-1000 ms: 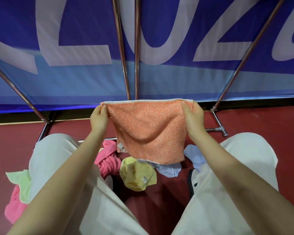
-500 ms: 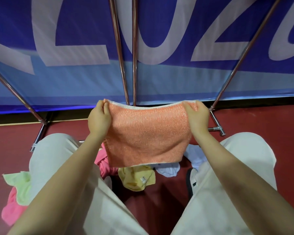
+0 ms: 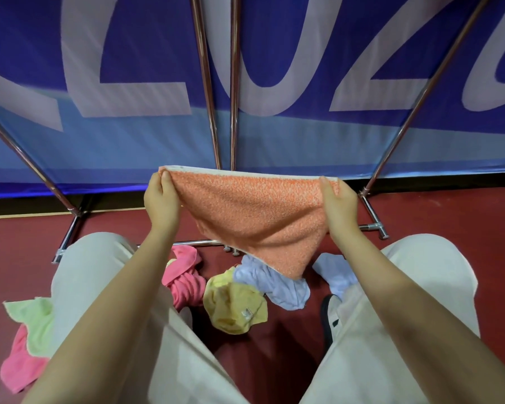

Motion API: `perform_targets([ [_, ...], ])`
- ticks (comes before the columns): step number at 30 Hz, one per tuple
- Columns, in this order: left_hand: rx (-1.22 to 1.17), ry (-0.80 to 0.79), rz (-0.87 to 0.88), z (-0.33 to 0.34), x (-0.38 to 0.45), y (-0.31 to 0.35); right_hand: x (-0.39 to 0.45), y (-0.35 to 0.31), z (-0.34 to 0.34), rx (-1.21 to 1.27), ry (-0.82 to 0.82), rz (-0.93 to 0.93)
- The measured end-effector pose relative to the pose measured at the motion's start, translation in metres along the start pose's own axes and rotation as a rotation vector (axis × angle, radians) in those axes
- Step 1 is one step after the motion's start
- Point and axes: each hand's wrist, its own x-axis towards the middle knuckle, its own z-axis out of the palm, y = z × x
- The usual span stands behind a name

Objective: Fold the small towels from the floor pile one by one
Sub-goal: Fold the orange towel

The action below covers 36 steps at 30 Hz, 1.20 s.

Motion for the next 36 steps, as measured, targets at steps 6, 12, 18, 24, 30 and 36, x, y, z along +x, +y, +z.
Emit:
perform_targets([
  [6, -0.057, -0.161, -0.189, 0.008, -0.004, -0.003, 0.010, 0.012, 0.006, 0.242, 0.073, 0.366],
  [12, -0.127, -0.238, -0.308, 0.019, -0.020, 0.011, 0.007, 0.010, 0.025, 0.270, -0.018, 0.465],
  [18, -0.350, -0.358, -0.368, 0.037, -0.052, 0.042, -0.016, -0.010, 0.056, 0.190, -0.189, 0.273],
  [24, -0.463, -0.434, -0.468, 0.052, -0.072, 0.063, -0.031, -0.024, 0.078, 0.124, -0.313, 0.085],
  [30, -0.503, -0.396, -0.585, 0.055, -0.065, 0.068, -0.028, -0.041, 0.083, 0.473, -0.425, 0.315],
  [36, -0.444, -0.439, -0.601, 0.056, -0.068, 0.069, -0.025, -0.033, 0.069, -0.161, -0.506, -0.060],
])
